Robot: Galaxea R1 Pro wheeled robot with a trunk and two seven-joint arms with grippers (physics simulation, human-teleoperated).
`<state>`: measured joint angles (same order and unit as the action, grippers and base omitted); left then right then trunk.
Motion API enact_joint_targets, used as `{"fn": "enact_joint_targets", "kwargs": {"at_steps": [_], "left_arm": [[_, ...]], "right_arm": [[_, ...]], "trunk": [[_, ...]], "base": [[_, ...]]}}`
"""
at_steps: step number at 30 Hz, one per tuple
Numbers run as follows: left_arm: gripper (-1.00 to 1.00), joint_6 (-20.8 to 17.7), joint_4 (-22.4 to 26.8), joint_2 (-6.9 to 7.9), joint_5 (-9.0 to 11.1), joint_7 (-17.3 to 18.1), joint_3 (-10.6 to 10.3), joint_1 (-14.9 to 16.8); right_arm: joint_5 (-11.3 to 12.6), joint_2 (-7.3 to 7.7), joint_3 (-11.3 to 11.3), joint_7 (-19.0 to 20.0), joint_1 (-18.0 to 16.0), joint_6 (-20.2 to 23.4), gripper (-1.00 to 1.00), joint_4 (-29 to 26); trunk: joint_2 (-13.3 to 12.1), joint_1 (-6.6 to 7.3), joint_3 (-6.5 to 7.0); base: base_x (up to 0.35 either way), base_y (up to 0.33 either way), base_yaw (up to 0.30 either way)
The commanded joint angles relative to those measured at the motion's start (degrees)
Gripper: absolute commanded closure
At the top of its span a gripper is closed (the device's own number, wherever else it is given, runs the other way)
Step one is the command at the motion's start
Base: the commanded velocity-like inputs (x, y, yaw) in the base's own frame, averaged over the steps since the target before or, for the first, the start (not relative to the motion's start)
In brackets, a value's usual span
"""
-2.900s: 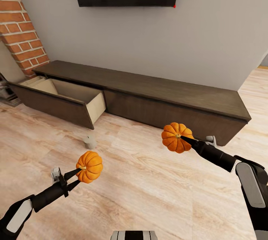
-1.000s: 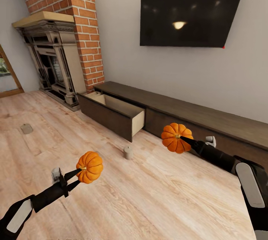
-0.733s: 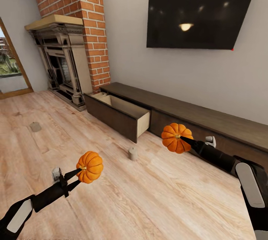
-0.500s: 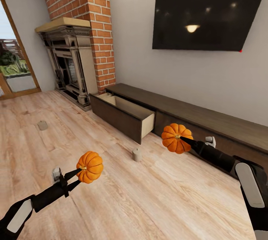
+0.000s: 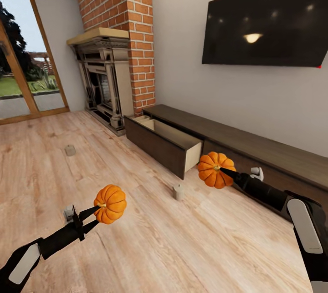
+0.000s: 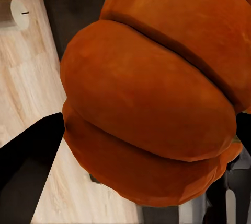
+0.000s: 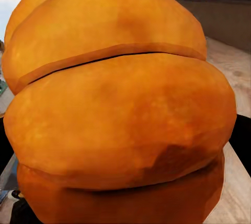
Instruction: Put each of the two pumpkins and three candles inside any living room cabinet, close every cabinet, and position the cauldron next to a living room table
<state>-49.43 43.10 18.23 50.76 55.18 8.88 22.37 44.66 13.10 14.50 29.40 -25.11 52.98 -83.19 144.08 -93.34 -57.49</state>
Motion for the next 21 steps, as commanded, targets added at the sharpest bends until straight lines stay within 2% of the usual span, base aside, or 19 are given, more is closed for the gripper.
{"fn": "enact_joint_targets", "kwargs": {"at_steps": [1,21], "left_arm": [[1.0,-0.3,0.0,0.11,0.1,0.1,0.1,0.0],[1.0,-0.3,-0.1,0.22,0.2,0.1,0.1,0.0]], "right_arm": [[-0.1,0.0,0.1,0.2,0.0,0.3,1.0,-0.1],[-0.1,0.0,0.1,0.1,0.0,0.4,1.0,-0.7]], "trunk": [[0.0,0.01,0.03],[0.0,0.01,1.57]], "base": [[0.0,0.0,0.204],[0.0,0.0,0.204]]}}
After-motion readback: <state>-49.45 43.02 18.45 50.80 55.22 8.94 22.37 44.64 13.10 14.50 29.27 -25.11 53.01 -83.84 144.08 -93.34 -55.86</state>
